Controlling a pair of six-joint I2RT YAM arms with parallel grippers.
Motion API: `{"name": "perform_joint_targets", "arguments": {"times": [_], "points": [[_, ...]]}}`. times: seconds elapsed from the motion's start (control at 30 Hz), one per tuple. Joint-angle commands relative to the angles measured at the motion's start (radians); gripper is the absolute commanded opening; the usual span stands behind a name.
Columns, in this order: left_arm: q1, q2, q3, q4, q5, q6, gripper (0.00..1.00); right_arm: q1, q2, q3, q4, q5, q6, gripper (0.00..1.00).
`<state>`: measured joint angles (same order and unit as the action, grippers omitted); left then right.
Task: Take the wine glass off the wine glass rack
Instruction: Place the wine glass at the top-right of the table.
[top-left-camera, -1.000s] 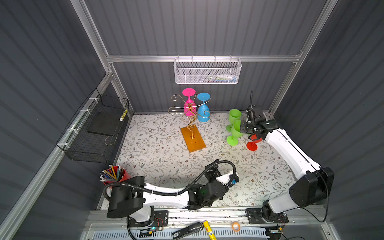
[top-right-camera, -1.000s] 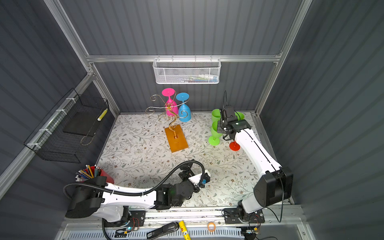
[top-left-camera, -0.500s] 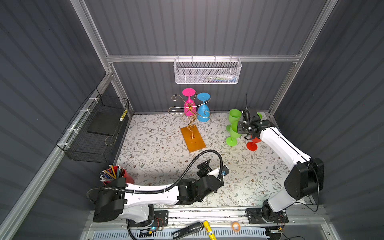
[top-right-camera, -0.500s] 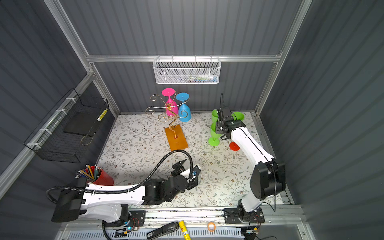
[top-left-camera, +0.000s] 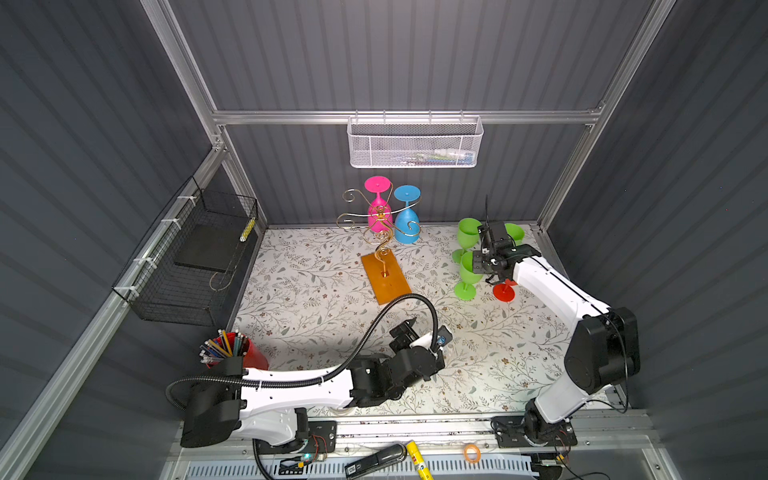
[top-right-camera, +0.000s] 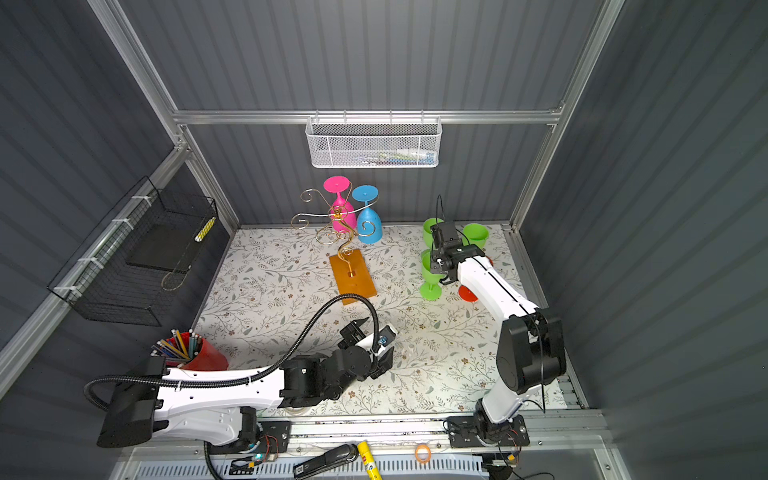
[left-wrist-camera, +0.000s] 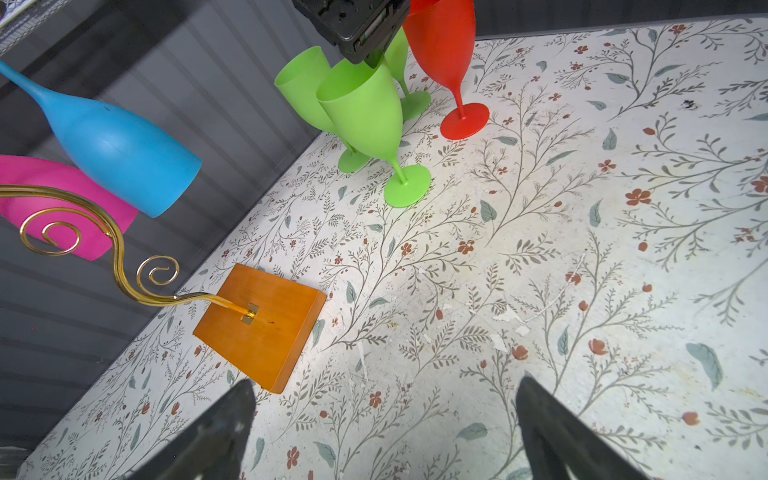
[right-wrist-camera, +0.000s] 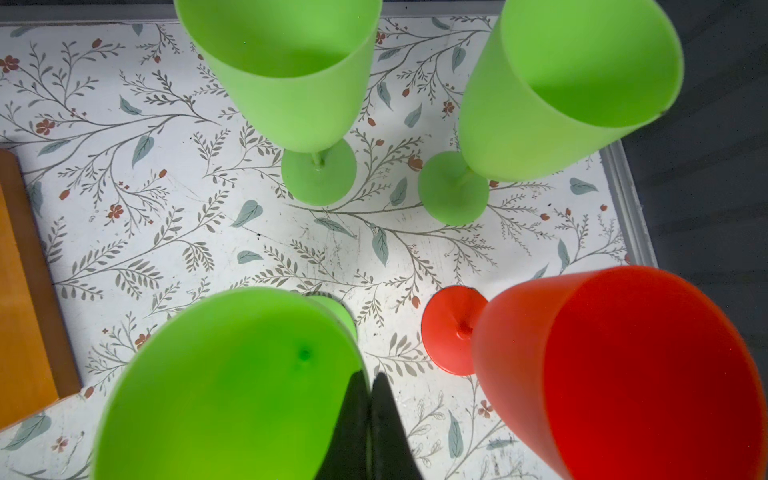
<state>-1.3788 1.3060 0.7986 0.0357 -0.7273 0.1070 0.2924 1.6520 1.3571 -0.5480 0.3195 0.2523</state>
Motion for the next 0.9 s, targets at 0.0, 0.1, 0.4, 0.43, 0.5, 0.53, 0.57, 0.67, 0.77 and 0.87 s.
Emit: {"name": "perform_joint_targets", "arguments": {"times": [0.0,0.1,0.4,0.43,0.5,0.53,0.57,0.67,0.77,0.87], "points": [[0.011,-0.022,0.016,-0.026,0.011,-0.023,0.98,-0.005,0.006,-0.017,0.027,0.023,-0.012,0.03],[0.010,-0.029,0.017,-0.025,0.009,-0.027,0.98,-0.004,0.002,-0.026,0.034,0.026,-0.013,0.11],[0.011,-0.038,0.042,-0.054,0.003,-0.031,0.98,-0.004,-0.034,-0.045,0.044,0.025,-0.015,0.53],[0.011,-0.039,0.046,-0.060,0.003,-0.032,0.97,-0.004,-0.043,-0.045,0.044,0.025,-0.015,0.56],[0.011,-0.042,0.053,-0.067,0.002,-0.032,0.98,-0.005,-0.064,-0.044,0.042,0.023,-0.013,0.63],[0.011,-0.044,0.055,-0.071,0.003,-0.032,0.98,-0.004,-0.073,-0.043,0.041,0.023,-0.012,0.66],[0.010,-0.045,0.058,-0.077,0.006,-0.033,0.98,-0.004,-0.084,-0.043,0.040,0.020,-0.012,0.68],[0.010,-0.044,0.069,-0.093,0.009,-0.041,0.98,-0.005,-0.126,-0.048,0.044,0.014,-0.008,0.74],[0.011,-0.039,0.084,-0.118,0.004,-0.052,0.98,-0.004,-0.178,-0.058,0.052,0.000,-0.003,0.78],[0.012,-0.048,0.096,-0.166,-0.017,-0.083,0.98,-0.002,-0.238,-0.083,0.076,-0.041,0.008,0.80]]}}
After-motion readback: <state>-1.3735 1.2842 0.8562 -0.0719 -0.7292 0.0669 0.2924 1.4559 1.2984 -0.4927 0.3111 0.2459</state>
